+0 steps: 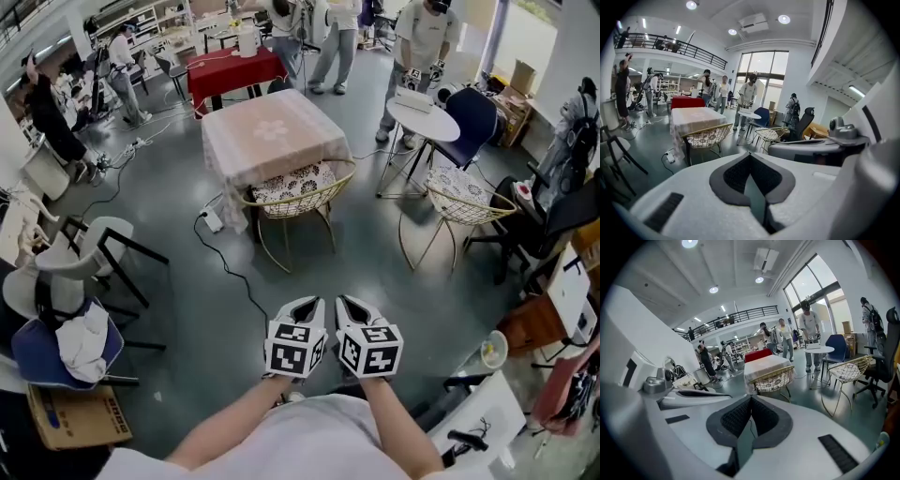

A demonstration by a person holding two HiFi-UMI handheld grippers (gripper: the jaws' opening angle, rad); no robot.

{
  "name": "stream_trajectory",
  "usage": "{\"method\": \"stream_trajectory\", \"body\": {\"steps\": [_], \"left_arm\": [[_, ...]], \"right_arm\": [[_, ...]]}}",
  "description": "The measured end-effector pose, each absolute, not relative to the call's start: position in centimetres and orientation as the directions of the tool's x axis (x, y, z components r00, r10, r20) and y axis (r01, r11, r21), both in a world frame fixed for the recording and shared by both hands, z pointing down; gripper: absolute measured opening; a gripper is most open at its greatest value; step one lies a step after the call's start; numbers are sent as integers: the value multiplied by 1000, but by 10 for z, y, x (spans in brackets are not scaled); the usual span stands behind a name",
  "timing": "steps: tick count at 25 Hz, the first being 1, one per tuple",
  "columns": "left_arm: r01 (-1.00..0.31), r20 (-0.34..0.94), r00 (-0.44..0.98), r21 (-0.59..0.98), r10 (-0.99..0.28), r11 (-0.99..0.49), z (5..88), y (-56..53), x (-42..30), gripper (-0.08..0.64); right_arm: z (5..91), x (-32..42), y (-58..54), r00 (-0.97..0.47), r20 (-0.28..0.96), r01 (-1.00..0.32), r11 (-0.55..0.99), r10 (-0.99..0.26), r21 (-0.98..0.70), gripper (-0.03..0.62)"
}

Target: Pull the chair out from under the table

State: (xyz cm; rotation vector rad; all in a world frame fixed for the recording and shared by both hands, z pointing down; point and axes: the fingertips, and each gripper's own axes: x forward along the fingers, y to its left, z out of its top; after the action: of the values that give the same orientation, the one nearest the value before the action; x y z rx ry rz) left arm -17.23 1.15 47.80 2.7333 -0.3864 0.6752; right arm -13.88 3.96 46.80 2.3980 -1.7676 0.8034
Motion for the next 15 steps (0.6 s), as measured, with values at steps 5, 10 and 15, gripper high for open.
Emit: {"method": "stream_trajectory", "body": {"steps": [5,10,15], "left_arm": [[-330,482,857,237,-184,-914,482,0,-180,3],[-342,493,849,239,-190,-909,488,-9,-169,3],[-373,499,838,225,-223,-900,490,-24,-136,4]], "right_arm": [[475,-147,29,207,448,-909,-340,-870,-240,3],[482,-136,22,187,453,-911,-326,-871,-252,3],[485,-98,8,162,447,-920,-299,-880,-254,3]]}}
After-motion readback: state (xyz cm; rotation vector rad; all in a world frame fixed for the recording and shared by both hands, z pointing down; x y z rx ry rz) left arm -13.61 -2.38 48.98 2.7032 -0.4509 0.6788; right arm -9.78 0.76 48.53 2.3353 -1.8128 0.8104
